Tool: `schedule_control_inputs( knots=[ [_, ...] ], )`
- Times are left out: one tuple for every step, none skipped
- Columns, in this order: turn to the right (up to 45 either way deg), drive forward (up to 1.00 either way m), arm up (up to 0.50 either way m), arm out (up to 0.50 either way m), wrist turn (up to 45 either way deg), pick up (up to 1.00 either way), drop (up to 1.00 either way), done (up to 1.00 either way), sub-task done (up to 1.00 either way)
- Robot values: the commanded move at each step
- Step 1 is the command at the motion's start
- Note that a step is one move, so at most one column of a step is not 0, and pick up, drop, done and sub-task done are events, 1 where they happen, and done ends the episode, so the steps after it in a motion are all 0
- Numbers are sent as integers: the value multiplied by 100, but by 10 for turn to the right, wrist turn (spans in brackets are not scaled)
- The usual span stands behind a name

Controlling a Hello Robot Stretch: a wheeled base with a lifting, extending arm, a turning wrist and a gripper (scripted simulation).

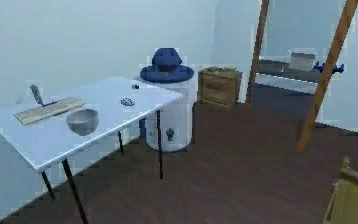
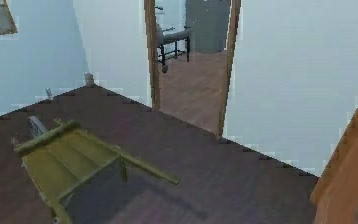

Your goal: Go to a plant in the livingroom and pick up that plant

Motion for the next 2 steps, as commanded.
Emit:
schedule_control_inputs(
  knots=[
    [0, 55, 0, 0, 0, 0, 0, 0, 0],
    [240, 0, 0, 0, 0, 0, 0, 0, 0]
  ],
)
